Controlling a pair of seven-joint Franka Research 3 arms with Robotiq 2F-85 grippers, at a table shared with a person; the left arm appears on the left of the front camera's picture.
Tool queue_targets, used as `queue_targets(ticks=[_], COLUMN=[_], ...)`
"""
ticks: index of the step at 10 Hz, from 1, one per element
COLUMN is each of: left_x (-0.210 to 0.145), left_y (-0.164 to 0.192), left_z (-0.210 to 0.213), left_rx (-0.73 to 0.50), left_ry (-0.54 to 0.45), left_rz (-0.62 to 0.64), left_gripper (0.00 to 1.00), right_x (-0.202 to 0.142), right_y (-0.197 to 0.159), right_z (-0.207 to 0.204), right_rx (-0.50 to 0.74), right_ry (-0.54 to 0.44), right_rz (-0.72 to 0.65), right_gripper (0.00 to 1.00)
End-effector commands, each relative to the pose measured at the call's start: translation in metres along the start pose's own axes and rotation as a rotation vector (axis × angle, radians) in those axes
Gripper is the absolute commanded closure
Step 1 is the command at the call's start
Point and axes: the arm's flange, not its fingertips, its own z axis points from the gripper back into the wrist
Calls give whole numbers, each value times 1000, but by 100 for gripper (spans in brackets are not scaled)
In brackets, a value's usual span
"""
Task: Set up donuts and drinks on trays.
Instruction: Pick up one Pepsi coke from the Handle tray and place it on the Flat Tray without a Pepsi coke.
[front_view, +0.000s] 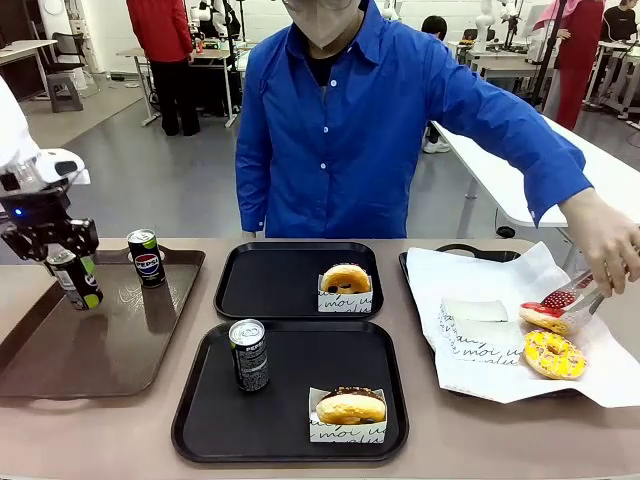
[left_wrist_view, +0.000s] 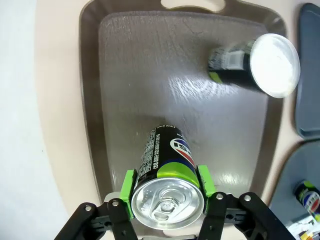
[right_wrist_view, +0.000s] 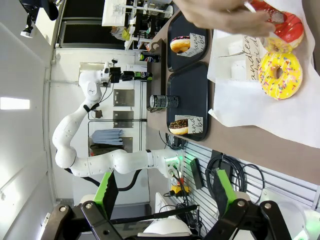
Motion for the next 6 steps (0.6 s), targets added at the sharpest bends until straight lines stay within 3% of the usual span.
queue_targets(ticks=[1, 4, 6], left_x=[-41, -93, -81], left_y=[-7, -13, -14], left_z=[68, 109, 115], left_rx=[3, 3, -6], left_ry=[-44, -47, -46], left_rz=[-37, -64, -40], left_gripper=[100, 100, 100], right_x=[0, 0, 0], right_y=[-1, -1, -1], right_z=[0, 0, 0], right_rx=[24, 24, 24], right_ry=[-3, -3, -3], right_rz=[17, 17, 17], right_gripper=[0, 0, 0])
